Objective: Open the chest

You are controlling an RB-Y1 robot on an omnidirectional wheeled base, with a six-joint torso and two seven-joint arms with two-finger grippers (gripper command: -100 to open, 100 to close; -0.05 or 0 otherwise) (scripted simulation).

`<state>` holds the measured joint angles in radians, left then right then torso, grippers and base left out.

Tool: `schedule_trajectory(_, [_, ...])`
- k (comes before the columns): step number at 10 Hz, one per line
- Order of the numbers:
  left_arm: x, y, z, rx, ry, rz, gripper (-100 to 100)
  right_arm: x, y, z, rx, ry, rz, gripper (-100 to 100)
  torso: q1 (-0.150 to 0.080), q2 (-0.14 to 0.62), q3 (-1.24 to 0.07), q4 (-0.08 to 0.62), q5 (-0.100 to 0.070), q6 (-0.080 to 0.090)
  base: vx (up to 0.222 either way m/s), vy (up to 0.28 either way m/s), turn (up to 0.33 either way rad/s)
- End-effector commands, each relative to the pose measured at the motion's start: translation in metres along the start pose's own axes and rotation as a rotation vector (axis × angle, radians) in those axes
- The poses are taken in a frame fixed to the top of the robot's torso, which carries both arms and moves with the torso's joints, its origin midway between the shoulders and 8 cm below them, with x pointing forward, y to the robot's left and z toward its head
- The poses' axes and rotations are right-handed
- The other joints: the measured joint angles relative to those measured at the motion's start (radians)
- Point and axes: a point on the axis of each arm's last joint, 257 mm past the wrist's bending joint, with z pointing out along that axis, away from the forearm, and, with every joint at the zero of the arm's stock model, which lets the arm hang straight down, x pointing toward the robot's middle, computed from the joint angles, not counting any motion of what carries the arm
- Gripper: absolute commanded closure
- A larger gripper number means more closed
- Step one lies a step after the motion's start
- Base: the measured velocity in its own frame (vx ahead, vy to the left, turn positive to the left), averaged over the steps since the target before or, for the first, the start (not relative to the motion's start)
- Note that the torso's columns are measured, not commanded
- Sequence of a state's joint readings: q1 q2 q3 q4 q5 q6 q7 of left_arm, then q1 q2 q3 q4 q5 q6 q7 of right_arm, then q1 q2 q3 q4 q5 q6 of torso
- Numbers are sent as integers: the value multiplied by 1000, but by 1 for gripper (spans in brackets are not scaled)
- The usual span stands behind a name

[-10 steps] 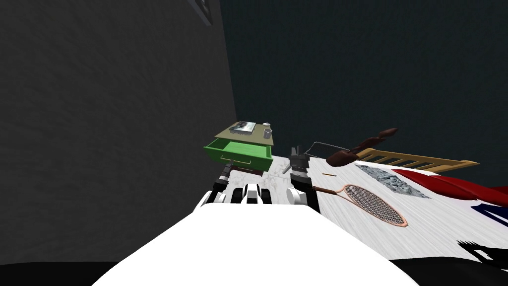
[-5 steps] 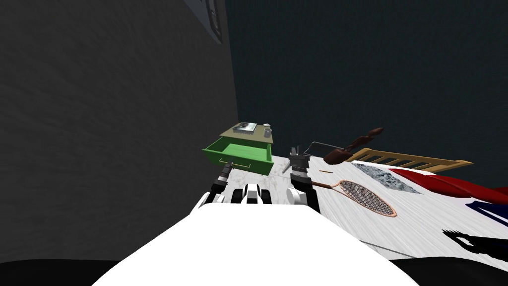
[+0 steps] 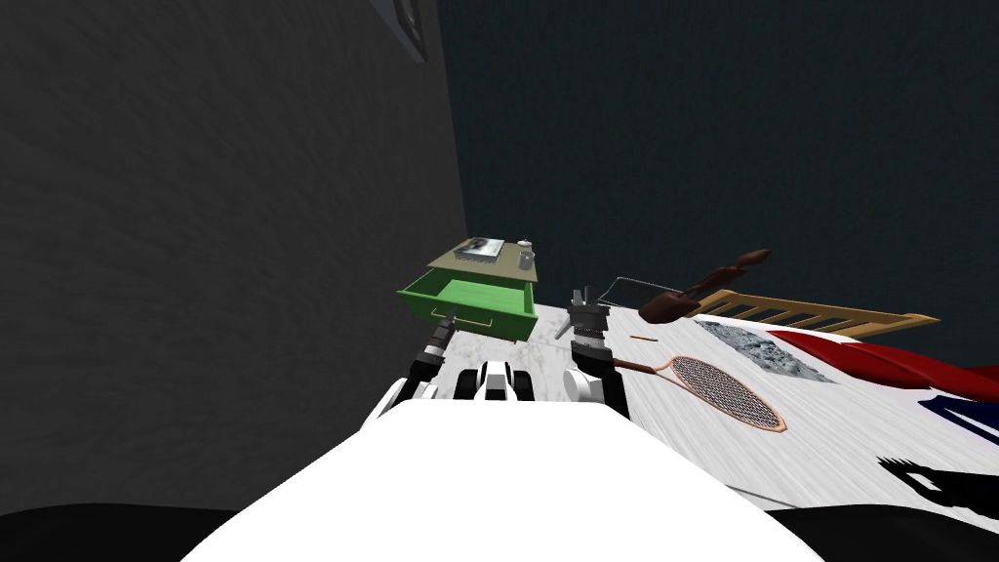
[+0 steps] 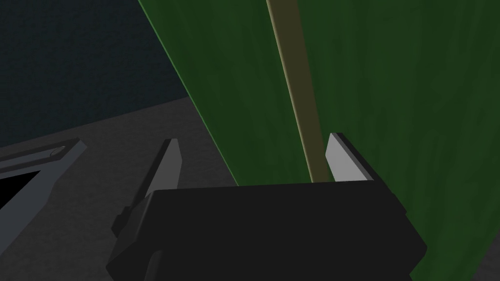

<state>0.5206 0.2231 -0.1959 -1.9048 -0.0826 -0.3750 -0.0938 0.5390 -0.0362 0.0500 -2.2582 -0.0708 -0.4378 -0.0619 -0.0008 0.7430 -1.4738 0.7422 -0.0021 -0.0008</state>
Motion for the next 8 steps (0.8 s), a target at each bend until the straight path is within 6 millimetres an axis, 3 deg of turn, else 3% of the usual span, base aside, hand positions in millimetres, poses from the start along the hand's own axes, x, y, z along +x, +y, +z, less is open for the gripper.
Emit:
schedule_trajectory(1, [-6,-16,0,7,0,0,-100,0,0,0,0,0,0,0,-1,1,0,2,-1,-1,8,-8,0])
schedule_trajectory(2, [-7,-18,0,11,-1,0,-100,0,0,0,0,0,0,0,-1,2,0,3,-2,-1,6,-8,-3])
schedule_trajectory(3, [-3,-4,-5,-19,6,-5,-100,0,0,0,0,0,0,0,-1,3,1,4,-3,-2,7,-3,-2])
schedule_trajectory(4, [-3,-3,-5,-25,7,-7,0,0,0,0,0,0,0,0,-1,2,1,2,-1,0,0,0,0])
schedule_trajectory(8, [-2,3,-8,-41,9,-8,0,0,0,0,0,0,0,0,0,-4,-2,-3,1,1,0,0,0])
